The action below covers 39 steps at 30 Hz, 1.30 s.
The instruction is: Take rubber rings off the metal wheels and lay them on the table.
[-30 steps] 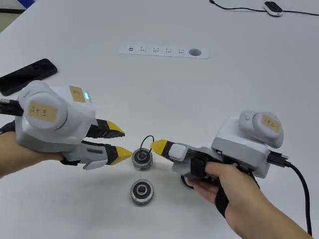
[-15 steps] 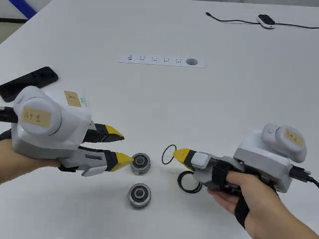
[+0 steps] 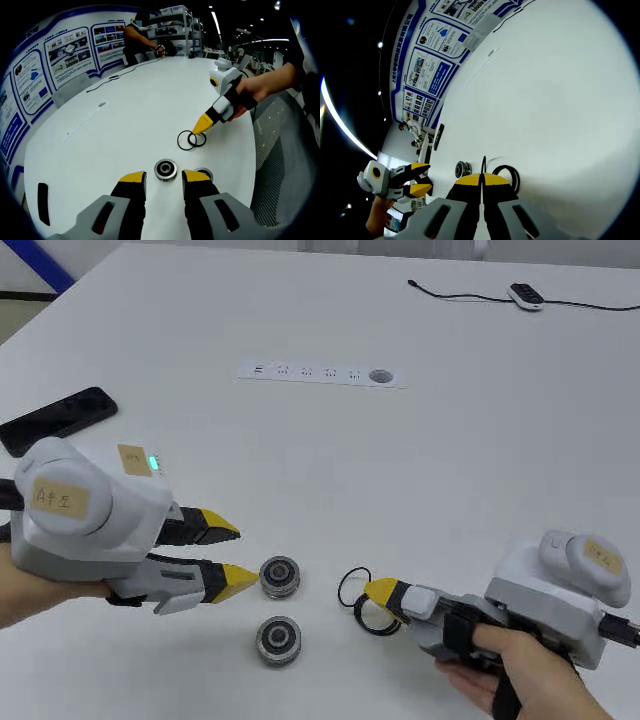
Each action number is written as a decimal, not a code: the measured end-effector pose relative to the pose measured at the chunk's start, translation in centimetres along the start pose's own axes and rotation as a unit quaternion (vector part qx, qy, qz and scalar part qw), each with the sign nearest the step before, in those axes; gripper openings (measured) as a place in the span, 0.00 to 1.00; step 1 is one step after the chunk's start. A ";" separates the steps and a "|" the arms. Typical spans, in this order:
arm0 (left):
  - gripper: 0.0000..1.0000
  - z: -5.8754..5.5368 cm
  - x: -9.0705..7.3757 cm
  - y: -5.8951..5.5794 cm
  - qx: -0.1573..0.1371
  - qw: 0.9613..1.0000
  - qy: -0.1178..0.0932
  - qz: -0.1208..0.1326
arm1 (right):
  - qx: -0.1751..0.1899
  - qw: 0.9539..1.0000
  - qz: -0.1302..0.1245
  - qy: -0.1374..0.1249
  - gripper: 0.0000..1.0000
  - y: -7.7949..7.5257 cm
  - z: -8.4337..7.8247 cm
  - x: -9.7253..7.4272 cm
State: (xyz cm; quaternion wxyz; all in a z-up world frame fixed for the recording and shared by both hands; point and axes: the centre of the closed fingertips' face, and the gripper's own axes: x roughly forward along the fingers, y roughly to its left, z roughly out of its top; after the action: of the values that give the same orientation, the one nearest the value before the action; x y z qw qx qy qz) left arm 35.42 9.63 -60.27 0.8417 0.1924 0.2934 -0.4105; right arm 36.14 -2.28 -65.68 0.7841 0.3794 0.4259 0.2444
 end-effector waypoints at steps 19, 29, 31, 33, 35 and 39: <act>0.29 -0.1 -0.2 -0.7 -0.001 1.000 -0.001 -0.003 | 0.019 1.000 -0.023 -0.008 0.02 -1.8 -0.4 -1.6; 0.27 -0.1 -0.1 -0.9 0.001 1.000 0.000 -0.005 | 0.032 0.999 -0.031 -0.009 0.02 -2.2 -0.7 -1.8; 0.27 0.0 0.0 -0.9 0.000 1.000 -0.001 -0.007 | 0.035 0.999 -0.036 -0.008 0.02 -2.4 -0.8 -1.9; 0.27 0.0 0.0 -0.9 0.000 1.000 -0.001 -0.007 | 0.038 0.998 -0.041 -0.009 0.02 -2.7 -0.8 -1.9; 0.27 0.0 0.1 -0.9 0.000 1.000 -0.001 -0.007 | 0.040 0.998 -0.044 -0.008 0.02 -2.8 -0.9 -2.0; 0.27 0.0 0.1 -1.0 0.001 1.000 -0.001 -0.007 | 0.042 0.998 -0.048 -0.010 0.02 -3.0 -0.8 -2.1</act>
State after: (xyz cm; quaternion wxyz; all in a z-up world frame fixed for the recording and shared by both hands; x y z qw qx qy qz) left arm 34.68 8.99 -60.42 0.8387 0.1905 0.2936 -0.4172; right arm 34.53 -5.17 -67.38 0.7825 0.3936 0.4456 0.1848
